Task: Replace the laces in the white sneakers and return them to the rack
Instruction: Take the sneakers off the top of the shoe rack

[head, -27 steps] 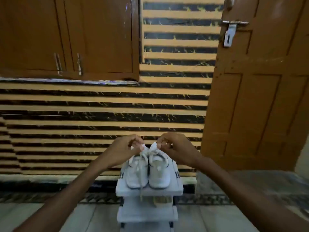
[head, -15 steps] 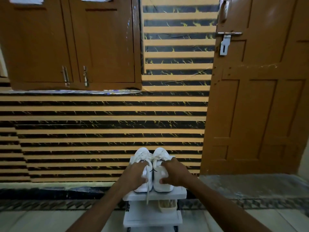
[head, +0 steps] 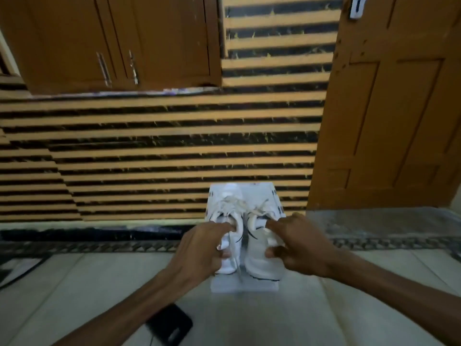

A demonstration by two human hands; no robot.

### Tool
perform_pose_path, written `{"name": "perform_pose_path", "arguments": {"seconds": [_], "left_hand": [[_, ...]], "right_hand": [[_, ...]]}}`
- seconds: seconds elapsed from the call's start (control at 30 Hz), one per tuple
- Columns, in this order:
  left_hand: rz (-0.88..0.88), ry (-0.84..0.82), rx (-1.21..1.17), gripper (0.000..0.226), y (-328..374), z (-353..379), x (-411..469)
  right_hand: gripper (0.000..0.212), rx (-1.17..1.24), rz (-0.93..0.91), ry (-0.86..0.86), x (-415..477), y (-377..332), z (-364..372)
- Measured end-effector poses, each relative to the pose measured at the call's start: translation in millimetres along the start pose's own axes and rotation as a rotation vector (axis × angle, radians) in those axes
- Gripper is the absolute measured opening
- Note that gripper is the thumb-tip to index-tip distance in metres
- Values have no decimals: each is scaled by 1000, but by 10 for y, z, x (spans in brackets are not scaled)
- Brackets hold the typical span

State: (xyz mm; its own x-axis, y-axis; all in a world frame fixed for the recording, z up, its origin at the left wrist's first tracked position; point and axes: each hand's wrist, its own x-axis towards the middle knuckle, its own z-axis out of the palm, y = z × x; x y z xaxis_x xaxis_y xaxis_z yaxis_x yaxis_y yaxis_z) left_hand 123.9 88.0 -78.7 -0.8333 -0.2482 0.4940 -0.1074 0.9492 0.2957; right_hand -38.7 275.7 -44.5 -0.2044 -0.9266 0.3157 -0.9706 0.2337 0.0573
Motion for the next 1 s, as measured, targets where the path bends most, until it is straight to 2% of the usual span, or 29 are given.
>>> {"name": "perform_pose_path", "arguments": {"seconds": [0.07,0.2,0.37,0.43,0.5,0.57,0.67,0.8,0.87,0.93,1.0], "left_hand": [[1,-36,-48,34,145,-23,-295],[-2,-44,-170,13,386,98,-706],[8,-65,-161,28,432,469,-1181],[6,-36,-222,24,431,632,-1388],[-13,-72,-150,24,401,808,-1558],[-59,-138,-89,32,354,1058,-1738],[-96,-168,-204,34,224,1435,-1924],[-187,-225,-186,44,86,1823,-2045],[-214,-249,-159,41,79,1929,-2029],[-218,-250,-145,29,94,2006,-1987],[-203,-233,-96,32,106,2082,-1954]], "right_hand": [[37,-24,-74,19,-274,-132,39],[38,-16,-122,32,-674,-348,291],[40,24,-77,61,-1079,-552,718],[39,34,-64,73,-1281,-653,942],[36,48,-67,61,-1450,-738,1165],[34,68,-63,17,-1593,-788,1433],[39,54,-12,-87,-1716,-770,1824],[46,13,49,-213,-1759,-701,2212],[52,3,81,-260,-1743,-682,2332],[54,-4,116,-293,-1714,-656,2434],[54,1,134,-331,-1690,-617,2531]]}}
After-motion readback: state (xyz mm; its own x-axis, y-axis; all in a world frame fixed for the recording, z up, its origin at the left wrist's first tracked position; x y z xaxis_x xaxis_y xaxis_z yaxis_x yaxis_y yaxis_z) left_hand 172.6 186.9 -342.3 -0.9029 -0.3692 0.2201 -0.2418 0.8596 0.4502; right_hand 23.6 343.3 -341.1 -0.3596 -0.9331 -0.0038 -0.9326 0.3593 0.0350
